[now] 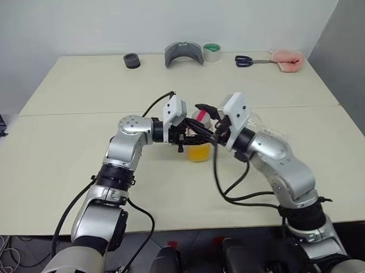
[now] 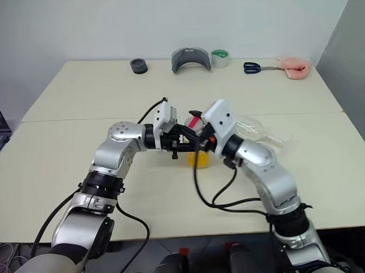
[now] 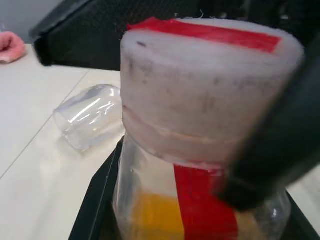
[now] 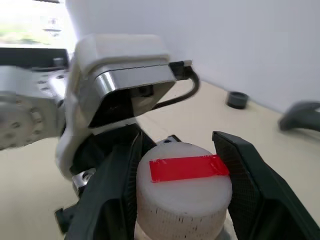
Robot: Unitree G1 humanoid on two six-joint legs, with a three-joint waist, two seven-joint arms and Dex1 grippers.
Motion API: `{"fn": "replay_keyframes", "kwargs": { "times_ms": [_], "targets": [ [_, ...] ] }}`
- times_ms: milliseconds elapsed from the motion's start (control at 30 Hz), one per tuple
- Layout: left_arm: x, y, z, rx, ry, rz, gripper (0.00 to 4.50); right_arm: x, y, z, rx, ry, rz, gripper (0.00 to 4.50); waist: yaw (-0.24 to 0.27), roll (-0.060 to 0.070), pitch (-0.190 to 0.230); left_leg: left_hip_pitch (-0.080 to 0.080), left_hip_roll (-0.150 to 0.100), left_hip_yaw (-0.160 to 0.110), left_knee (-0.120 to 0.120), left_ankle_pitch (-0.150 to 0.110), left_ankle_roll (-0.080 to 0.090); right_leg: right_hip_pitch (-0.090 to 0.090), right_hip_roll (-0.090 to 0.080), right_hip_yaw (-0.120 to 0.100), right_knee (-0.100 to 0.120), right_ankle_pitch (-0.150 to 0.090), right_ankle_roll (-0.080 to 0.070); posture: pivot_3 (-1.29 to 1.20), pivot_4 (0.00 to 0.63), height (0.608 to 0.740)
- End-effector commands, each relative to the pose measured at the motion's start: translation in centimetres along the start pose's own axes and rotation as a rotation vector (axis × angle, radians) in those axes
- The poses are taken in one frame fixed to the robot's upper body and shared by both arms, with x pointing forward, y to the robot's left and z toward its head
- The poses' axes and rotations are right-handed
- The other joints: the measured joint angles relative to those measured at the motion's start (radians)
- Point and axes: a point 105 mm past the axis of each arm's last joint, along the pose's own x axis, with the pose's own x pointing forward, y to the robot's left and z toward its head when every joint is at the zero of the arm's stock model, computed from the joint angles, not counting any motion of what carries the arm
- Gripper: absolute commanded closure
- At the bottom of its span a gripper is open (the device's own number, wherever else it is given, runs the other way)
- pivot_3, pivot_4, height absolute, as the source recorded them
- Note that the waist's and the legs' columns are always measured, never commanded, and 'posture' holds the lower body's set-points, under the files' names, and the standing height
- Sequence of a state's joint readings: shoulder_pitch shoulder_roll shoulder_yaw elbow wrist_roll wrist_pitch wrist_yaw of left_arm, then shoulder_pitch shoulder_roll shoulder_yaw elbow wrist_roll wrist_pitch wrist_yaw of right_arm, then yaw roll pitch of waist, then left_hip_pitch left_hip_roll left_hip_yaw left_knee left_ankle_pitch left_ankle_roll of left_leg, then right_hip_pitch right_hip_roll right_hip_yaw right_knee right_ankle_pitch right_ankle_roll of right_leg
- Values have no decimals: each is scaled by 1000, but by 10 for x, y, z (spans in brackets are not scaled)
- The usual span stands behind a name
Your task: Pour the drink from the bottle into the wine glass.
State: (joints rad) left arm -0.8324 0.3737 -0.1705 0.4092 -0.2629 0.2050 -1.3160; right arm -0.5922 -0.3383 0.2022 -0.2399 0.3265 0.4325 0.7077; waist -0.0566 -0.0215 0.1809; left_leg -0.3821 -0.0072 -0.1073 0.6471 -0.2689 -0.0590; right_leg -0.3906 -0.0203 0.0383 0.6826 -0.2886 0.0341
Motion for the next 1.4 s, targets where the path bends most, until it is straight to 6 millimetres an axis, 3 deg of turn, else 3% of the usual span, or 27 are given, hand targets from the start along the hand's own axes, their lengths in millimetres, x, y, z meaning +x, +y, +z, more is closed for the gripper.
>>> {"fn": "replay_keyframes", "kwargs": {
  "times_ms": [33,167,267,300,467,500,767,967,1400],
  "targets": [
    [-4,6,21,47,-30,-5,2738,-2,11,4,-33,34,319,2573,0,0,0,0,0,0,0,0,0,0,0,0,0,0,0,0,150,740],
    [-6,8,23,58,-31,2,2738,0,-5,11,-21,42,352,2573,-3,0,0,1,2,-1,-1,0,0,0,1,-1,0,0,-1,0,150,740],
    [-7,8,23,62,-34,13,2738,2,-15,13,-28,16,283,2573,-2,0,0,0,1,-1,-1,0,0,0,0,-1,0,0,-1,0,150,740],
    [-7,7,23,62,-34,14,2738,2,-16,15,-27,6,268,1848,-2,0,0,-1,1,-1,-1,0,0,-1,0,0,0,0,-1,0,150,740],
    [-8,6,21,67,-26,15,2739,-4,-17,21,-28,-18,211,124,1,0,0,-1,0,-1,0,0,0,-1,-2,0,0,0,-1,0,150,740],
    [-8,6,21,68,-25,15,2739,-7,-16,23,-26,-22,202,0,1,0,0,-1,0,-1,0,0,0,-1,-2,0,0,0,-1,0,150,740],
    [-8,6,21,68,-34,20,2739,-22,-12,33,-66,-46,20,0,4,0,0,-1,0,-1,0,0,0,-1,-1,0,0,0,0,0,150,740],
    [-6,7,22,66,-43,22,2739,-15,-11,28,-97,-48,-115,0,2,0,0,-1,1,-1,0,0,0,-1,0,0,1,0,0,0,150,740],
    [-2,6,23,66,-50,14,2739,-25,-29,20,-90,-12,-229,0,2,0,0,-1,0,-1,0,0,0,-1,0,0,0,0,0,0,150,740]
  ]
}}
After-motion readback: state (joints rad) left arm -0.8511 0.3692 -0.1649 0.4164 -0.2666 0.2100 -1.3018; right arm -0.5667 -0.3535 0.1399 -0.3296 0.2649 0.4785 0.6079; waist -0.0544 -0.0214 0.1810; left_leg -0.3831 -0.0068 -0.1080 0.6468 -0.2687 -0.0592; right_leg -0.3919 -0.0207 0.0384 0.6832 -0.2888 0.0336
